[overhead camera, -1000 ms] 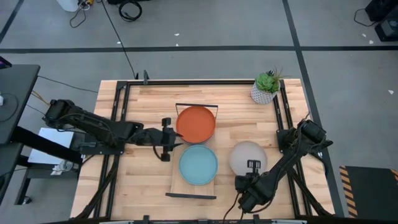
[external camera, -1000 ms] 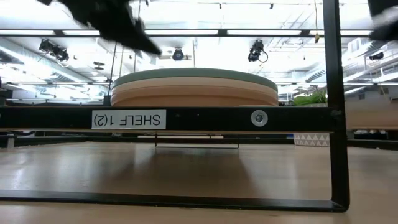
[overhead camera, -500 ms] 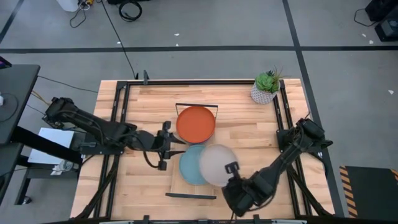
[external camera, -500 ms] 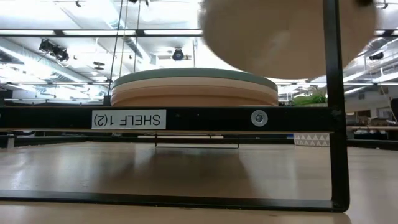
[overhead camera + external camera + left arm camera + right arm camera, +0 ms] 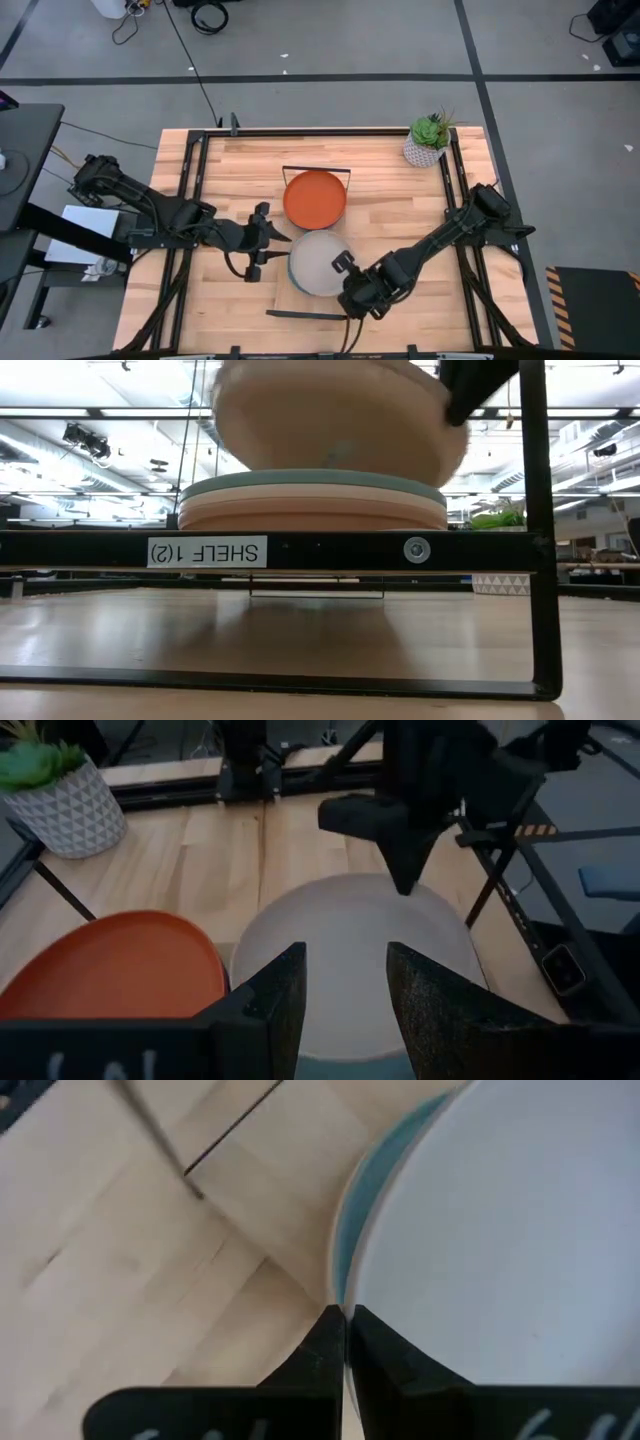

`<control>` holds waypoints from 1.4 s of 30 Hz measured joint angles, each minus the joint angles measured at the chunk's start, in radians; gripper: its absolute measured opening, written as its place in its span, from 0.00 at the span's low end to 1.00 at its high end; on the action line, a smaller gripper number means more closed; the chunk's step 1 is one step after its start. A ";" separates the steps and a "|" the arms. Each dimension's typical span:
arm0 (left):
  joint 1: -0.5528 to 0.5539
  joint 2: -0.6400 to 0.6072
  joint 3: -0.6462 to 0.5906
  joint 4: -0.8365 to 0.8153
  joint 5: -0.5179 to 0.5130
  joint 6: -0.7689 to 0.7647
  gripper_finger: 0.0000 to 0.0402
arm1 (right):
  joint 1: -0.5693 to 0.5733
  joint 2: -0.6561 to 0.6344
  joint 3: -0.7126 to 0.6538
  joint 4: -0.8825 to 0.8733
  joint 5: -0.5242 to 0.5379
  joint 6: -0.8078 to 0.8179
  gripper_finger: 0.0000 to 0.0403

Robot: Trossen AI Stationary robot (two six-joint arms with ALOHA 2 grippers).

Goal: Place and stack plates onto a shelf
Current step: Stack the gray plate on top of the light blue plate, then return to Home Position

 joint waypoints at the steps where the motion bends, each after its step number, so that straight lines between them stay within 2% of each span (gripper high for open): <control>1: -0.003 0.000 0.000 -0.007 0.000 -0.002 0.37 | -0.008 0.000 -0.005 0.022 -0.009 -0.021 0.03; 8: -0.010 0.000 0.000 -0.010 -0.001 -0.017 0.37 | -0.048 0.000 -0.013 0.078 -0.058 -0.058 0.06; 15: -0.010 0.000 0.000 -0.011 -0.002 -0.020 0.37 | -0.057 0.000 -0.013 0.093 -0.054 -0.035 0.20; 20: -0.010 0.000 0.000 -0.026 -0.001 -0.020 0.37 | -0.052 0.000 -0.004 0.049 -0.006 -0.004 0.26; 25: -0.010 0.000 0.000 -0.057 -0.002 -0.007 0.37 | -0.031 -0.011 0.014 -0.037 0.018 0.095 0.27; 28: -0.010 0.000 0.000 -0.061 -0.002 0.003 0.37 | -0.031 -0.013 0.004 0.047 0.035 0.127 0.25; 34: -0.017 0.004 0.000 -0.067 -0.006 0.004 0.37 | -0.036 -0.008 -0.122 0.210 0.099 0.127 0.24; 39: -0.018 0.004 0.000 -0.072 -0.005 0.004 0.37 | -0.041 -0.008 -0.192 0.301 0.063 0.124 0.24; 42: -0.018 0.004 0.000 -0.072 -0.006 0.004 0.37 | -0.045 -0.018 -0.195 0.288 0.071 0.124 0.24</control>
